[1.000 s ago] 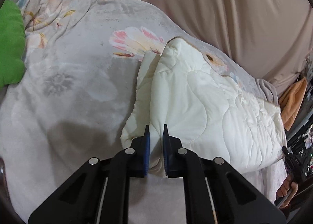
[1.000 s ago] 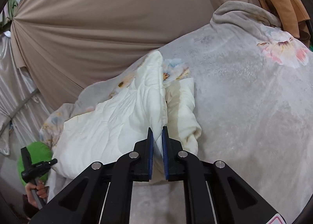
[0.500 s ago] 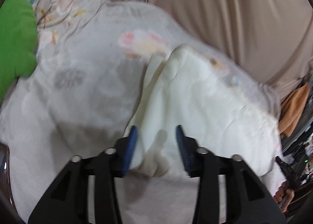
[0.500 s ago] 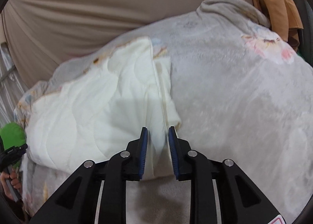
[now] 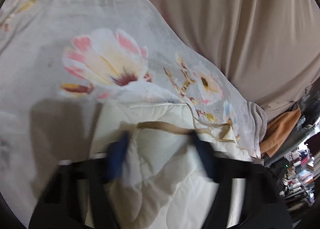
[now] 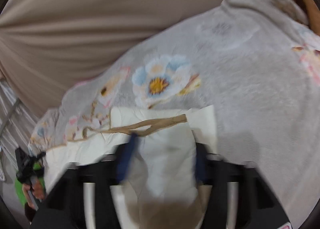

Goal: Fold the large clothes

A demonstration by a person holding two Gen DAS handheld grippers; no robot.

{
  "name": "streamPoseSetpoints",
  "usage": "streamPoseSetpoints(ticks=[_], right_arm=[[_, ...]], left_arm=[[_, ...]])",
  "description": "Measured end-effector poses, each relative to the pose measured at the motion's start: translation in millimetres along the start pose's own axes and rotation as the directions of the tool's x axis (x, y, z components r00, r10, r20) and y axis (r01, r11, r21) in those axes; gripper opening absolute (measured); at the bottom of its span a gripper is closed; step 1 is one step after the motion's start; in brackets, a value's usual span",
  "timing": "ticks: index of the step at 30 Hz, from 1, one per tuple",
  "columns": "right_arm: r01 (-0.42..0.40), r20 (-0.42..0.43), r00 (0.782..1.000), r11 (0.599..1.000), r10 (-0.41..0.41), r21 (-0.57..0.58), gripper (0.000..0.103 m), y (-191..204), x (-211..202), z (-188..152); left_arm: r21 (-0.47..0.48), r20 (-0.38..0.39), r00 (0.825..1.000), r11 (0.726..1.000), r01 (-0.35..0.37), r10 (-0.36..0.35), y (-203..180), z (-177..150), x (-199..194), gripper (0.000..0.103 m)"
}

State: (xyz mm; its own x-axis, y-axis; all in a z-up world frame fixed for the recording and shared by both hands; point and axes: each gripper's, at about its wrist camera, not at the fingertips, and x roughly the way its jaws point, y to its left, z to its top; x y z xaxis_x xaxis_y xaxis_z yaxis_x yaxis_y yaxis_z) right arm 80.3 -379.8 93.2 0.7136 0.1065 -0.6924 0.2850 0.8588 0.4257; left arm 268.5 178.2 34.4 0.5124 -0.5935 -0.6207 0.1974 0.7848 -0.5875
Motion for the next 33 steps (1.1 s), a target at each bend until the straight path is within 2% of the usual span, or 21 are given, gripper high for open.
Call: streamPoseSetpoints(ticks=[1,2,5,7,9,12,13,14,17,21,25,26,28,29,30,32,33], right_arm=[[0.004,0.035,0.999,1.0,-0.003,-0.015,0.01,7,-4,4],[-0.007,0.088,0.996,0.999,0.011,-0.043,0.009,16,-14,9],[-0.048,0.235,0.97,0.995,0.067,-0.087,0.008,33,-48,20],[-0.013,0.277,0.96,0.996,0.039,-0.094,0.008,38,-48,26],[0.039,0.236,0.972,0.996,-0.019,-0.081,0.008,32,-23,30],[0.153,0.08,0.986,0.987,-0.149,-0.039,0.007,3,45,18],[0.145,0.048,0.988,0.989,-0.144,-0.017,0.008,-5,59,13],[0.137,0.029,0.99,0.991,-0.137,0.007,0.007,-11,65,11],[0.171,0.006,0.985,0.985,-0.171,-0.008,0.007,-9,72,14],[0.196,-0.016,0.98,0.98,-0.197,-0.026,0.007,-7,81,14],[0.172,-0.021,0.985,0.985,-0.172,-0.014,0.01,-8,78,16],[0.161,-0.017,0.987,0.987,-0.161,-0.005,0.012,-10,74,16],[0.152,0.024,0.988,0.988,-0.153,0.036,0.025,-13,51,17],[0.145,0.063,0.987,0.988,-0.148,0.055,0.037,-14,35,16],[0.134,0.11,0.984,0.989,-0.141,0.067,0.041,-13,16,14],[0.136,0.177,0.974,0.99,-0.142,0.047,0.041,-4,-13,10],[0.132,0.202,0.971,0.991,-0.131,0.009,0.039,8,-25,8]], left_arm=[[0.011,0.005,1.0,1.0,-0.009,0.008,-1,2,1,0.014],[0.028,0.022,1.0,1.0,-0.005,0.004,-5,3,0,0.01],[0.115,0.129,0.991,0.992,-0.053,0.038,-24,9,-16,0.008],[0.155,0.184,0.98,0.983,-0.1,0.071,-35,13,-21,0.008],[0.172,0.183,0.976,0.974,-0.146,0.114,-36,15,-9,0.008],[0.207,0.117,0.959,0.938,-0.279,0.259,-23,8,46,0.011],[0.197,0.09,0.957,0.937,-0.287,0.274,-13,4,57,0.011],[0.165,0.059,0.96,0.946,-0.279,0.273,-1,1,69,0.011],[0.133,0.058,0.966,0.957,-0.256,0.25,10,3,71,0.012],[0.16,0.073,0.954,0.941,-0.298,0.29,8,-1,72,0.012],[0.184,0.087,0.941,0.923,-0.337,0.327,-1,-2,73,0.013],[0.185,0.095,0.94,0.922,-0.34,0.327,-3,-2,69,0.014],[0.185,0.147,0.93,0.914,-0.361,0.337,-10,-3,46,0.022],[0.188,0.19,0.925,0.912,-0.363,0.329,-15,-5,31,0.033],[0.191,0.25,0.918,0.913,-0.36,0.309,-24,-9,7,0.044],[0.198,0.312,0.909,0.916,-0.348,0.278,-40,-12,-22,0.051],[0.214,0.333,0.908,0.918,-0.334,0.253,-54,-15,-37,0.051]])
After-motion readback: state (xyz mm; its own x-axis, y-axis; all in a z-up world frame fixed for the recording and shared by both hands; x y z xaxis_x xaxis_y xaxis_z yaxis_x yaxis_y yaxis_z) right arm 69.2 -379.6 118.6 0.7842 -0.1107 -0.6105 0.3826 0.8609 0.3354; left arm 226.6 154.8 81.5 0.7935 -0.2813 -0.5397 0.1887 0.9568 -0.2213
